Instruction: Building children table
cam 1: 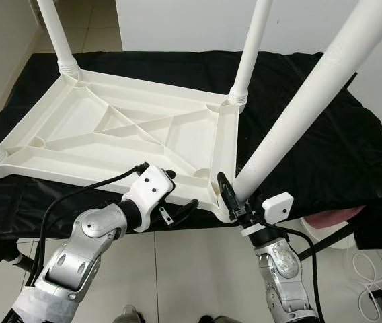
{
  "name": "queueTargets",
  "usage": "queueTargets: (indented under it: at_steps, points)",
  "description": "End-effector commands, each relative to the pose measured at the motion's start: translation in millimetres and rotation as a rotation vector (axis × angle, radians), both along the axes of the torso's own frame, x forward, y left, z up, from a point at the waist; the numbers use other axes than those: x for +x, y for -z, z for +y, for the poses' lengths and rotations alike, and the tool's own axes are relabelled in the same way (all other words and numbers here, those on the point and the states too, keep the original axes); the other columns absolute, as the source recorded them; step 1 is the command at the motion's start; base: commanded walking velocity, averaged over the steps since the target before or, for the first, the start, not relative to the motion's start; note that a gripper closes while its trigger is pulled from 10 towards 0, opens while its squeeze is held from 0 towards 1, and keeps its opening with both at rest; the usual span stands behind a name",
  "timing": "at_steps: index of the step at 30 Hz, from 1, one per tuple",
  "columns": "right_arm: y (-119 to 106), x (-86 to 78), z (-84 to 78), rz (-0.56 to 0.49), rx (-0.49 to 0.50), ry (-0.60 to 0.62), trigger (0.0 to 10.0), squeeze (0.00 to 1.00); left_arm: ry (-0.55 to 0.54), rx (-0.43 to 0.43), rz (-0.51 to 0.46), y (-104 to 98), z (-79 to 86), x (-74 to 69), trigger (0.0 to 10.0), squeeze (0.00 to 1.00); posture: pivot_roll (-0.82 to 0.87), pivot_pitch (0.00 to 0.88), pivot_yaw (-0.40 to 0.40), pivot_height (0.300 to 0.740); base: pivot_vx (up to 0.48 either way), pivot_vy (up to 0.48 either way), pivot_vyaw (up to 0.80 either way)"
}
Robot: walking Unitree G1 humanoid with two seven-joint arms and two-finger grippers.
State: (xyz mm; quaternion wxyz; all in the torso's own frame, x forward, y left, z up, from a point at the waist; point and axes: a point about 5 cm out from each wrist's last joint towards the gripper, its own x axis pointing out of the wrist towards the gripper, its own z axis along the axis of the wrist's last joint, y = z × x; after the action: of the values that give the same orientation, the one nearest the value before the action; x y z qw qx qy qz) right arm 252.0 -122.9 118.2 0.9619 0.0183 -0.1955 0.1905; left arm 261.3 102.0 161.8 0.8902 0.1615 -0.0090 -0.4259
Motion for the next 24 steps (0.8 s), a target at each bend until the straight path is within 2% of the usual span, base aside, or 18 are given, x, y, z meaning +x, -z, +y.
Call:
queueTargets:
  at_steps: [1,3,9,10,20,24]
  points:
    - [48.8,-8.0,-16.1,0.273,-0.043,0.067,10.0,0.00,0.023,0.003,-0.003,-2.8,-0.4,-2.7,10.0,0.00,0.08,0.128,0.002,0.740,0.000,0.000,0.00]
    - [51.5,-3.6,-15.2,0.312,-0.114,0.068,10.0,0.00,0.023,0.004,-0.003,-2.9,-0.5,-2.6,10.0,0.00,0.08,0.127,-0.001,0.740,0.000,0.000,0.00]
    - [48.7,3.7,-13.9,0.371,-0.100,0.022,10.0,0.00,0.023,0.004,-0.006,-3.2,-1.1,-2.6,10.0,0.00,0.08,0.123,-0.009,0.740,0.000,0.000,0.00]
    - [48.8,8.0,-14.2,0.405,-0.132,0.011,10.0,0.00,0.021,0.004,-0.007,-3.2,-1.2,-2.5,10.0,0.00,0.08,0.121,-0.013,0.740,0.000,0.000,0.00]
    - [49.3,14.1,-20.3,0.424,-0.170,0.017,10.0,0.00,0.016,0.004,-0.010,-2.3,-1.0,-2.8,10.0,0.00,0.08,0.113,-0.021,0.740,0.000,0.000,0.00]
    - [50.6,18.8,-25.7,0.487,-0.119,0.047,10.0,0.00,0.016,0.004,-0.011,-2.1,-1.0,-2.5,10.0,0.00,0.07,0.106,-0.021,0.740,0.000,0.000,0.00]
